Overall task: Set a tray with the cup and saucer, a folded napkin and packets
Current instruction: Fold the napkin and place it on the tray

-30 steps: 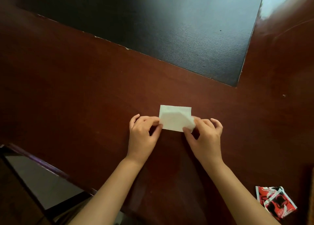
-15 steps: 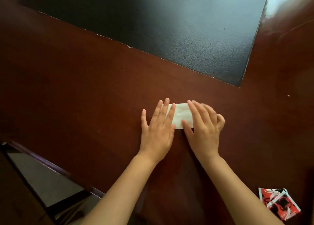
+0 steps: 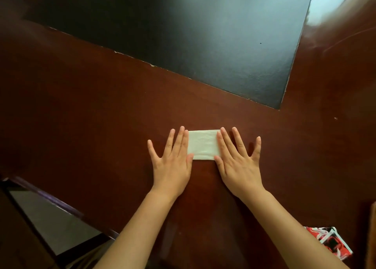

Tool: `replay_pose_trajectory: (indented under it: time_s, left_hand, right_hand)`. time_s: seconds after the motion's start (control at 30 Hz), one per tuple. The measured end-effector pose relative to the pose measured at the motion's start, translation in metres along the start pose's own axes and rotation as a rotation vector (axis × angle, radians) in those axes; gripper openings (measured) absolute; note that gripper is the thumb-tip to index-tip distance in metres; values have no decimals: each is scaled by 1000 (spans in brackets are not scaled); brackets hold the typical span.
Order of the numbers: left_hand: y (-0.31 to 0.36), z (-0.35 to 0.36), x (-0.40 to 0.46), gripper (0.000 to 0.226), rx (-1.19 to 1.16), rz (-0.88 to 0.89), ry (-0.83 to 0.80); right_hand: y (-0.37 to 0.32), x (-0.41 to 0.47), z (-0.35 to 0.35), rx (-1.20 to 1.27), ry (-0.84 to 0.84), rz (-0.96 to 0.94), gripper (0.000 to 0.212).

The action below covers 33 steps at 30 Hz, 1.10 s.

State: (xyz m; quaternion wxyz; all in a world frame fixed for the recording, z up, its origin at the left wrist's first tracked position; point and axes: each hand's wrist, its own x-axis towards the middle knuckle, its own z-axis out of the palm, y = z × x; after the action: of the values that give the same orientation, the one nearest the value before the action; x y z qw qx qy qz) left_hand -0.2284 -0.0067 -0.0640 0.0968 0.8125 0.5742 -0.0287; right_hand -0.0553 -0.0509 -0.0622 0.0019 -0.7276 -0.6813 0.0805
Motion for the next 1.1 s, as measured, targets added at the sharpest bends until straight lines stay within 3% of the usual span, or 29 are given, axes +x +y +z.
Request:
replay_pose_trajectory:
  time_s: [0.17, 0.33, 0.5, 0.63, 0.9, 1.1]
  left_hand:
    - [-3, -5, -2, 59, -86, -127, -45]
    - [16, -27, 1, 47, -449, -148, 85]
    - [37, -43, 10, 48, -732, -424, 8]
    - [36, -49, 21, 45, -793, -555, -21]
    - [42, -50, 32, 15, -728, -544, -81]
    - [49, -61, 35, 8, -877, -518, -54]
  right_hand:
    - [-2, 2, 2, 23, -51, 11, 58]
    - [1, 3, 1, 87, -87, 4, 58]
    - [-1, 2, -5, 124, -117, 2, 56]
    - [-6, 0, -11, 146, -144, 33, 56]
    - [-12, 6, -25, 152, -174, 68, 59]
    - [-14, 17, -38, 479, -38, 236, 65]
